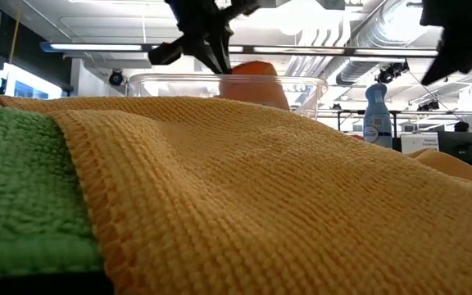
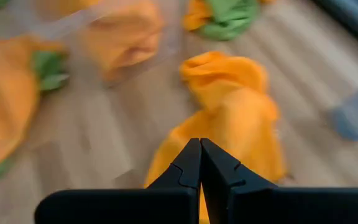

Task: Sort microfiber towel by color & place in baskets
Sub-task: Put the yellow microfiber cloth into the top transparent bin, then put the green microfiber cloth into the bottom transparent bin

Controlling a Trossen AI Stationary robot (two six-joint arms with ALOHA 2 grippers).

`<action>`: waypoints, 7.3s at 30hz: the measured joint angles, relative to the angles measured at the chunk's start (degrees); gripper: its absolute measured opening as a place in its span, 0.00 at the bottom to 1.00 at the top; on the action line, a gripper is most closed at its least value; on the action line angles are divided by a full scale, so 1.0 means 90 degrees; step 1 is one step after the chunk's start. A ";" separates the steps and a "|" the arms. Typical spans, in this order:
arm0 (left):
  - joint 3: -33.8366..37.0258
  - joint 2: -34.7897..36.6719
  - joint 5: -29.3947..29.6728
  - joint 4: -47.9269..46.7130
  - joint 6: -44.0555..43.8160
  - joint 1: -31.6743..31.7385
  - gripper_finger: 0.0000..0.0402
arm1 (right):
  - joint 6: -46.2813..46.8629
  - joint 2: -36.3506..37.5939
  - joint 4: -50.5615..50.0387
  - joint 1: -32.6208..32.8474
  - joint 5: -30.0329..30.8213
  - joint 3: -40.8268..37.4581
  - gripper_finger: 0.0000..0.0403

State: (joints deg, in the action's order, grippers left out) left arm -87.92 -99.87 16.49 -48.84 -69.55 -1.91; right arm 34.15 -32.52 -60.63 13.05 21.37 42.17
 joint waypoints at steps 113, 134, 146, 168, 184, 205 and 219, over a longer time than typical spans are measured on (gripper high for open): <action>0.3792 0.3464 0.1074 0.1832 0.3734 -0.1295 0.00 | -0.1805 -0.3871 0.4165 -0.1833 -0.0819 0.1759 0.00; 0.4898 0.5770 0.1062 0.1710 0.4921 -0.1290 0.00 | -0.1121 -0.8893 0.1346 -0.4657 -0.2566 0.6573 0.25; 0.4898 0.5770 0.0889 0.1375 0.5041 -0.1290 0.00 | -0.0766 -0.9838 0.0833 -0.4744 -0.2572 0.7039 0.48; 0.4898 0.5770 0.0892 0.1357 0.5075 -0.1290 0.00 | -0.0831 -1.0245 0.0579 -0.4829 -0.3194 0.7039 0.36; 0.4898 0.5770 0.0882 0.1364 0.5131 -0.1290 0.00 | -0.1016 -0.9851 0.0329 -0.4736 -0.2760 0.7575 0.02; 0.4898 0.5765 0.0916 0.1629 0.5068 -0.1290 0.00 | -0.1511 -0.7746 0.0577 -0.4208 -0.1730 0.7818 0.00; 0.4898 0.5765 0.0899 0.1610 0.4621 -0.1293 0.00 | -0.1179 -0.6153 -0.0871 -0.3308 -0.0475 0.7813 0.00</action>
State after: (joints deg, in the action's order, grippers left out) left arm -43.83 -47.99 24.58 -34.35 -27.97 -13.54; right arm 23.54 -87.90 -68.47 -16.72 17.09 112.49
